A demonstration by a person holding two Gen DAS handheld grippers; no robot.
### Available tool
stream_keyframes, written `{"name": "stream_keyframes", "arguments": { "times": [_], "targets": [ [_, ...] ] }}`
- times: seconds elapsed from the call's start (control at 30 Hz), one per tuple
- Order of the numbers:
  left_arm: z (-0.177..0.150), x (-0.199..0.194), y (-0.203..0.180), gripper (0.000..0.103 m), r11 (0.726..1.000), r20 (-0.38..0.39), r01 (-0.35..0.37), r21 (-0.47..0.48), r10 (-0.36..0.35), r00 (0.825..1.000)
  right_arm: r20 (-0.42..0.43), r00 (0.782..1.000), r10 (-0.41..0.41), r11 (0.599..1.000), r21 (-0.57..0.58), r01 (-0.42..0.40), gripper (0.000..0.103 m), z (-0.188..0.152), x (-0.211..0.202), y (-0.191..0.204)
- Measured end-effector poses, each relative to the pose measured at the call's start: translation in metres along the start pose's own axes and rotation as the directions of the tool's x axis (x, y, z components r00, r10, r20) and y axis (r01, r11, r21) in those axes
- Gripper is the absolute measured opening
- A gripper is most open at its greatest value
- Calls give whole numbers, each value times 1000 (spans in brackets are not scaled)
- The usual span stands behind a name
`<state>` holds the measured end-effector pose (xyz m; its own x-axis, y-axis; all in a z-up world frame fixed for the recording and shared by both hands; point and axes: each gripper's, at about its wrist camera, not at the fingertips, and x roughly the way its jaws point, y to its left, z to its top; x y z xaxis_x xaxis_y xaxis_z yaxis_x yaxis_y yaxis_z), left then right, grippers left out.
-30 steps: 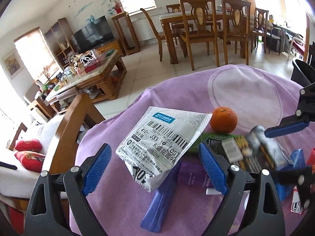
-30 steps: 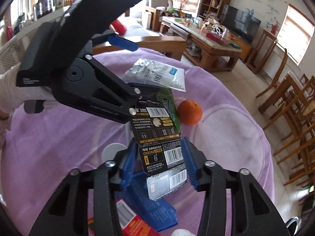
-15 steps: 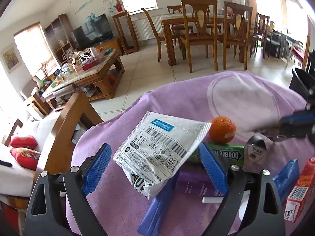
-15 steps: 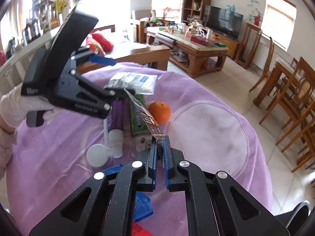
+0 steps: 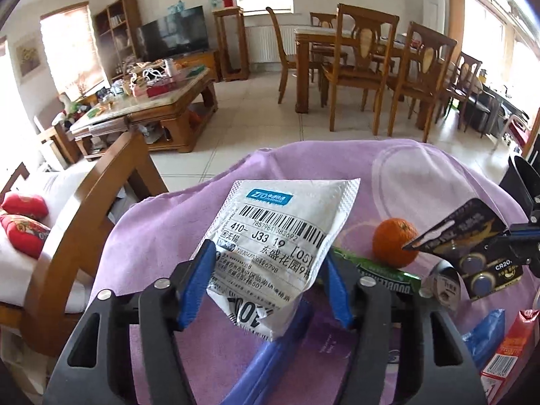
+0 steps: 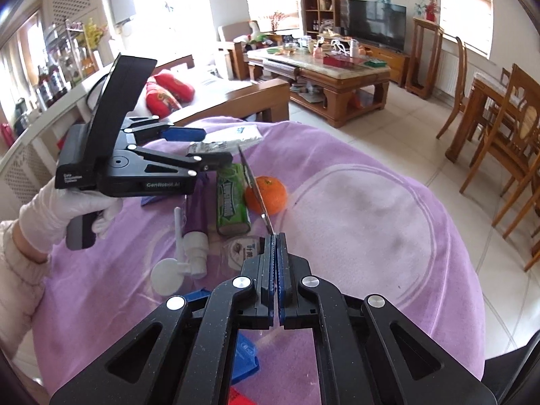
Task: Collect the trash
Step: 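Grasp the white sachet with left tool while right tool grasps battery card, then carry both items over the black bin and open both tools to drop them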
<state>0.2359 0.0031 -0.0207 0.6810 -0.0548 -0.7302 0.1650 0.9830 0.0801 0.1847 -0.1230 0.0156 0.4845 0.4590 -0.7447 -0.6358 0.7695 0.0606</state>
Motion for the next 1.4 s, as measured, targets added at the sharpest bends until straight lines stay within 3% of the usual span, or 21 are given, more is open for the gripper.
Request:
{"name": "stream_keyframes", "arguments": {
  "times": [0.1,0.3,0.4,0.63,0.83,0.97,1.13,1.4],
  "targets": [
    [-2,-7,-4,33,1000,32,3,-21,-2,999,4,1000,1,1000,6,-1,2,0,-1,0],
    [-3,-30,7,22,988,113,92,-124,-78,991,16,1000,15,1000,12,-15,2,-3,-8,6],
    [-6,-47,7,13,985,161,87,-147,-63,985,51,998,26,999,23,-27,2,-4,-20,10],
    [-9,-84,-2,8,982,242,92,-162,-51,969,122,992,40,997,54,-47,2,-7,-55,9],
    [-2,-113,-30,8,980,294,140,-143,-93,951,217,975,41,991,117,-68,2,-21,-104,-10],
    [11,-132,-70,8,974,317,202,-99,-161,935,287,957,36,980,180,-91,2,-40,-147,-33],
    [24,-144,-137,8,967,330,255,0,-241,912,374,927,-39,965,253,-61,2,-79,-210,-69],
    [40,-146,-261,8,914,322,381,138,-405,856,431,879,-207,909,416,10,3,-170,-292,-141]
  ]
}}
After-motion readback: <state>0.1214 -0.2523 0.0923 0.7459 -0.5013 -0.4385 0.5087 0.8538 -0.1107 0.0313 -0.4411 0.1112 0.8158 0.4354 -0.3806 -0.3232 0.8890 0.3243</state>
